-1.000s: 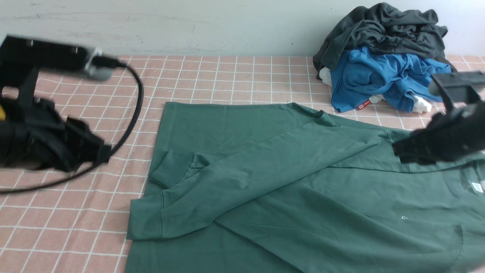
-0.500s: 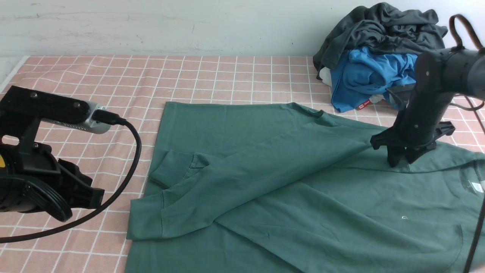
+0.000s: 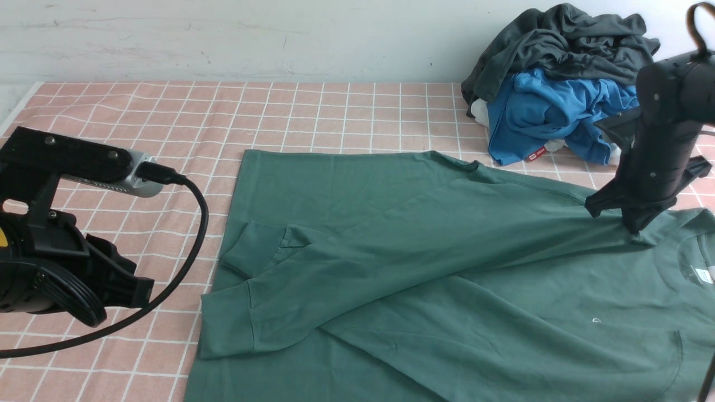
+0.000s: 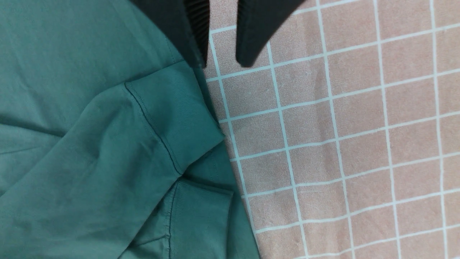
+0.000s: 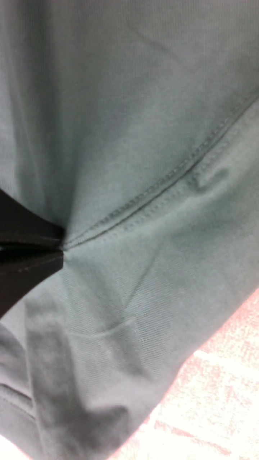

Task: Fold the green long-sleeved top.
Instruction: Use both arms simultaneously to clamp the lower edge of the clothing fabric

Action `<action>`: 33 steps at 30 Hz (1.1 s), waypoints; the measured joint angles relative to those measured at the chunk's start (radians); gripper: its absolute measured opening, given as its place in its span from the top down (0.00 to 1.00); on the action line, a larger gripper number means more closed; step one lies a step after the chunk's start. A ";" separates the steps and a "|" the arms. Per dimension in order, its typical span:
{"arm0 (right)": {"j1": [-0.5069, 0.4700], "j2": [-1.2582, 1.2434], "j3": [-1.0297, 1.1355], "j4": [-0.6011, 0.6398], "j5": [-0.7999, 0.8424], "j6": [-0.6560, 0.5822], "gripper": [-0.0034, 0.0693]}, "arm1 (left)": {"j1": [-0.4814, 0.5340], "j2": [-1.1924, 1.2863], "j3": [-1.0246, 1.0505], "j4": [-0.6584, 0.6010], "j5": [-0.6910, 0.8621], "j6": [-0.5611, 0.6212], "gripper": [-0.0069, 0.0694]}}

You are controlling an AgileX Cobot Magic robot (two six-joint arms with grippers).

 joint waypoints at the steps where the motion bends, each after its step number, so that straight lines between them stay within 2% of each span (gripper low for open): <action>1: -0.003 0.000 0.000 0.015 0.001 -0.003 0.95 | 0.000 0.000 0.000 0.000 0.000 0.000 0.78; 5: -0.003 0.000 0.000 0.028 0.008 -0.006 0.90 | 0.000 0.000 0.000 0.001 0.000 0.000 0.78; 6: -0.003 0.000 -0.001 0.018 0.014 -0.006 0.83 | 0.000 0.000 0.000 0.001 0.000 0.000 0.78; 11: -0.003 0.000 -0.071 0.005 0.042 0.065 0.67 | 0.000 0.000 0.000 0.002 -0.005 0.000 0.78; 14: 0.002 0.000 -0.125 0.062 0.024 0.080 0.64 | 0.000 0.000 0.001 0.002 -0.033 0.000 0.78; 17: 0.021 0.000 -0.152 0.154 -0.022 0.049 0.66 | 0.000 0.000 0.001 0.002 -0.059 0.000 0.78; 18: 0.042 0.000 -0.159 0.231 -0.049 -0.015 0.70 | 0.000 0.000 0.001 0.001 -0.056 0.005 0.78; 20: 0.066 0.001 -0.160 0.307 -0.080 -0.117 0.77 | -0.005 0.000 0.001 -0.008 -0.038 0.036 0.78; 21: 0.068 0.001 -0.160 0.316 -0.080 -0.117 0.77 | -0.005 0.000 0.001 -0.010 -0.035 0.036 0.78; 23: 0.095 0.008 -0.160 0.455 -0.125 -0.262 0.88 | -0.047 0.000 0.011 -0.061 -0.013 0.092 0.78; 24: 0.100 0.012 -0.160 0.495 -0.129 -0.284 0.90 | -0.068 0.000 0.017 -0.080 -0.005 0.115 0.78; 28: 0.118 0.016 -0.160 0.622 -0.111 -0.386 0.96 | -0.226 0.000 0.061 -0.117 0.056 0.258 0.72; 30: 0.122 -0.008 -0.160 0.652 -0.057 -0.418 0.97 | -0.336 0.000 0.100 -0.092 0.102 0.329 0.64; 33: 0.123 -0.099 -0.159 0.663 0.029 -0.445 0.97 | -0.476 -0.001 0.179 0.016 0.139 0.391 0.48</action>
